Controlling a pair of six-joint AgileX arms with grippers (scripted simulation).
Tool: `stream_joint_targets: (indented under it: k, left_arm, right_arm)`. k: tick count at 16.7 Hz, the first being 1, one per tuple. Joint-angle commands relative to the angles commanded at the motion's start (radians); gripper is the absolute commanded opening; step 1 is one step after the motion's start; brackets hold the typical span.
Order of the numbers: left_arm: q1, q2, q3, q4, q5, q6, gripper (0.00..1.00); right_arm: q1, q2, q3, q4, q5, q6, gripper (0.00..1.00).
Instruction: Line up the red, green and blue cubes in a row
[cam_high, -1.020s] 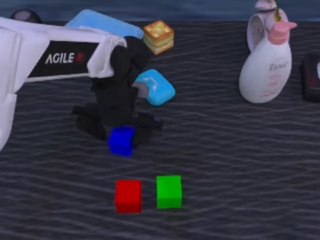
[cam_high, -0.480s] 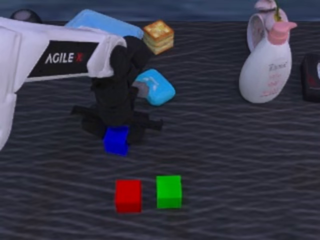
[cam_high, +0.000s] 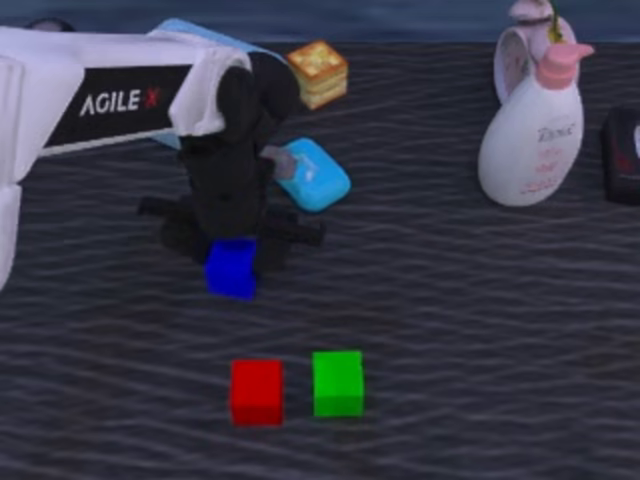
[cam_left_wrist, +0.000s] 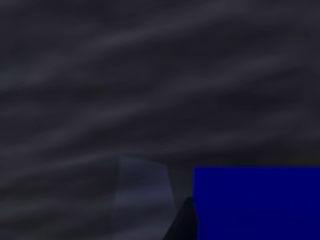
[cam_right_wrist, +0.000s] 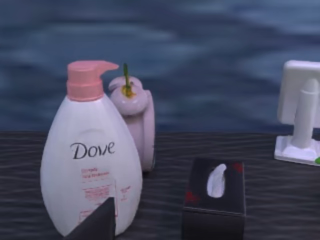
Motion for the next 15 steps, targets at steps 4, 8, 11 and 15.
stream_joint_targets:
  k: [4,8,11,15]
  left_arm:
    - [0.009,-0.052,0.085,-0.144,-0.001,0.001,0.00]
    - [0.011,-0.064,0.098,-0.162,-0.001,0.001,0.00]
    - [-0.004,-0.055,0.105,-0.164,-0.002,-0.011,0.00]
    - [-0.100,-0.009,0.186,-0.209,-0.004,-0.153,0.00]
  right_arm:
    - [0.000,0.000,0.000,0.000,0.000,0.000,1.00]
    - [0.000,0.000,0.000,0.000,0.000,0.000,1.00]
    - [0.000,0.000,0.000,0.000,0.000,0.000,1.00]
    - [0.000,0.000,0.000,0.000,0.000,0.000,1.00]
